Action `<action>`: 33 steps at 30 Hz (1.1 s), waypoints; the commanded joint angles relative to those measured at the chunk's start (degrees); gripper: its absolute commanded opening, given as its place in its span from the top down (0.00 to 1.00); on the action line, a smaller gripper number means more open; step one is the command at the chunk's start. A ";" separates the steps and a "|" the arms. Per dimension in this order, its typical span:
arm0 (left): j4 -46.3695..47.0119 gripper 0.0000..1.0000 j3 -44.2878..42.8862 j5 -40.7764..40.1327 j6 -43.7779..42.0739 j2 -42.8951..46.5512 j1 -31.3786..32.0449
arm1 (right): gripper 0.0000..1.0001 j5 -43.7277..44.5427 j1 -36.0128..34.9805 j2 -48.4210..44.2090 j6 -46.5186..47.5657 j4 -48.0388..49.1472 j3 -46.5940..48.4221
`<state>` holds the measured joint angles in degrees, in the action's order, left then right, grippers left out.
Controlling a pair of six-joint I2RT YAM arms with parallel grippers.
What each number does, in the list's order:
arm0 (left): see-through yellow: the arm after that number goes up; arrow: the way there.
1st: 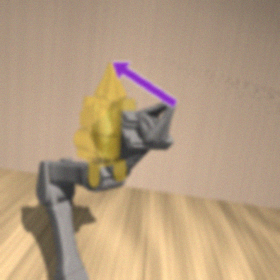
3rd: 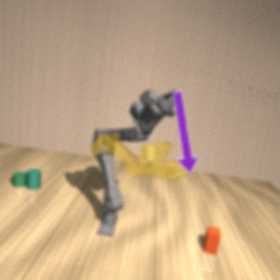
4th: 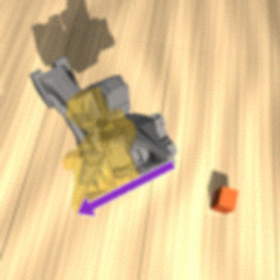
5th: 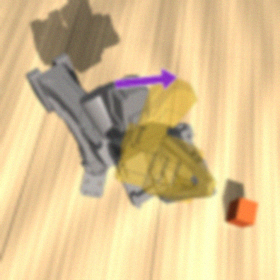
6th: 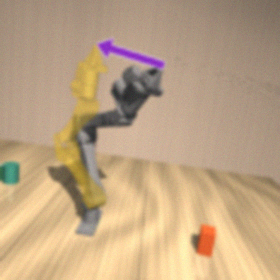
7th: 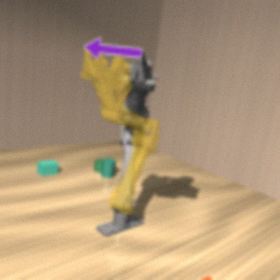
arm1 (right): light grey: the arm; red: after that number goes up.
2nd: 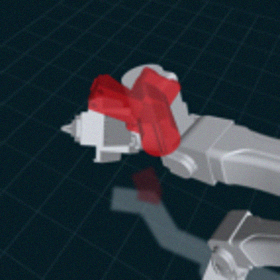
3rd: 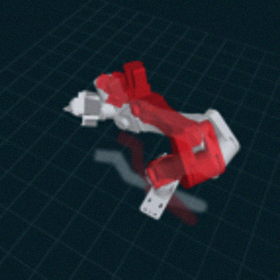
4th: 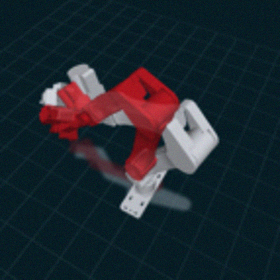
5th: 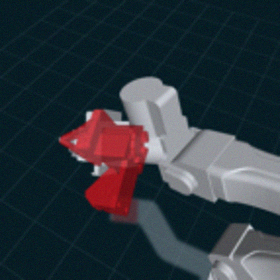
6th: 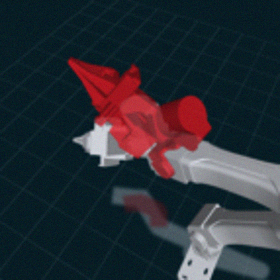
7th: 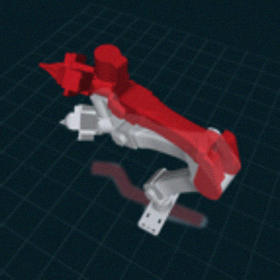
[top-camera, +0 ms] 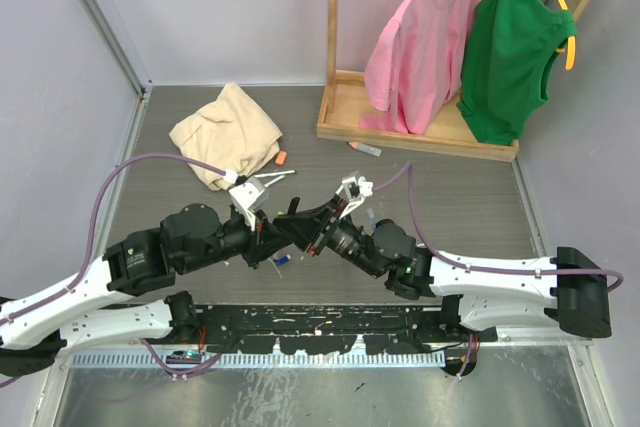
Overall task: Insert the pens into the pen caps
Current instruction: Press the pen cap onto the pen.
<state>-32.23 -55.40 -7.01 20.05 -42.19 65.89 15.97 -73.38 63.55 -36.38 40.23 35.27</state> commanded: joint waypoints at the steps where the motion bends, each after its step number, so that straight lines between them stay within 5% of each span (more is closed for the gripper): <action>1: 35.81 1.00 -6.73 -10.01 -1.25 1.86 -1.90 | 1.00 -14.17 -6.09 3.24 0.61 -23.74 -2.57; 10: 34.51 1.00 -4.46 -7.31 -0.99 3.46 -1.88 | 1.00 -12.98 0.82 -1.47 10.02 -34.57 14.04; 16: 32.75 1.00 -3.79 -7.08 -1.07 4.11 -1.90 | 0.81 -12.66 4.45 -2.97 14.52 -37.03 22.87; 24: 31.66 1.00 -2.84 -7.85 -0.63 4.62 -1.90 | 0.60 -9.18 4.67 -7.26 16.05 -34.73 23.78; 33: 30.66 1.00 -2.51 -6.62 -0.27 4.39 -1.85 | 0.58 -5.61 4.74 -12.54 17.35 -32.66 21.30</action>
<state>-6.44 -55.44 -13.37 20.05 -38.06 64.36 8.82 -68.51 52.71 -20.73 6.07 56.49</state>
